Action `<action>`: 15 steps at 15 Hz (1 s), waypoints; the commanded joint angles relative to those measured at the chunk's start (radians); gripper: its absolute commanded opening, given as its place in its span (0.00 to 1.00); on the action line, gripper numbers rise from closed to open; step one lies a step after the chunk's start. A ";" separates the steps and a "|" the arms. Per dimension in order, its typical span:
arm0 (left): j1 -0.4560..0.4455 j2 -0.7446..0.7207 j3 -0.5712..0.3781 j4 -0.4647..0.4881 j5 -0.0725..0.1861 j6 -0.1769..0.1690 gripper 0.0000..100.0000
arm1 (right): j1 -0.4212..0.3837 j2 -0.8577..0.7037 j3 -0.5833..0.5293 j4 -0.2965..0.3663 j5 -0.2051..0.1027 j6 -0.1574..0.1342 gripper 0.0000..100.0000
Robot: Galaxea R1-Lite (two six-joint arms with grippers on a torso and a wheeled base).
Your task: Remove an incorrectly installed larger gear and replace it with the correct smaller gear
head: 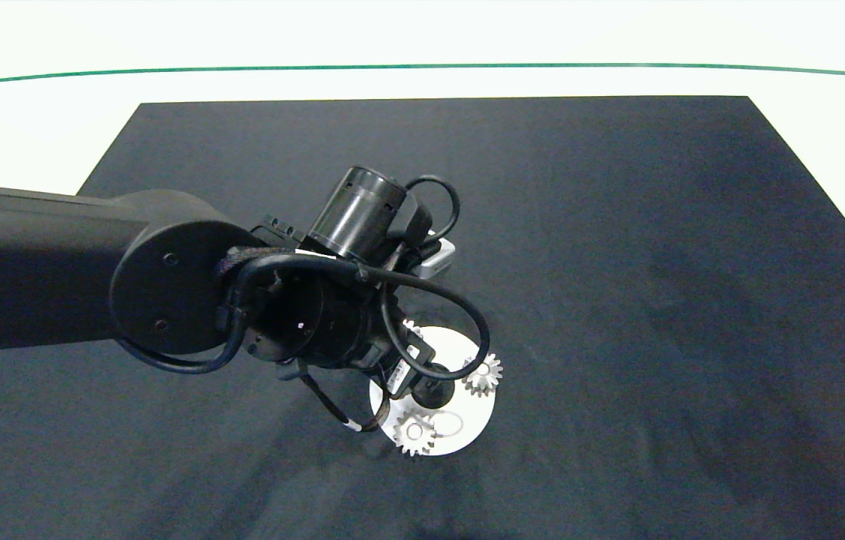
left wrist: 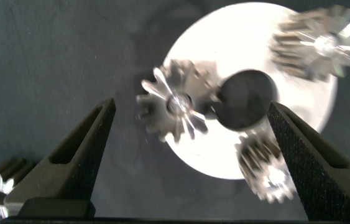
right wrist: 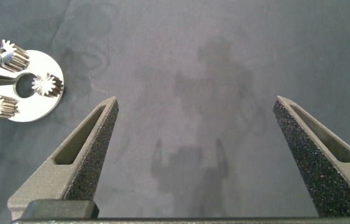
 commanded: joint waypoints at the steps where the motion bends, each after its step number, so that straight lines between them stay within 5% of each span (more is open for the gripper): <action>1: 0.005 0.028 -0.015 0.001 0.007 0.013 1.00 | 0.001 -0.004 0.000 0.002 0.001 -0.001 1.00; 15: 0.022 0.056 -0.047 0.006 0.009 0.019 0.72 | 0.001 -0.006 0.002 0.002 0.007 -0.001 1.00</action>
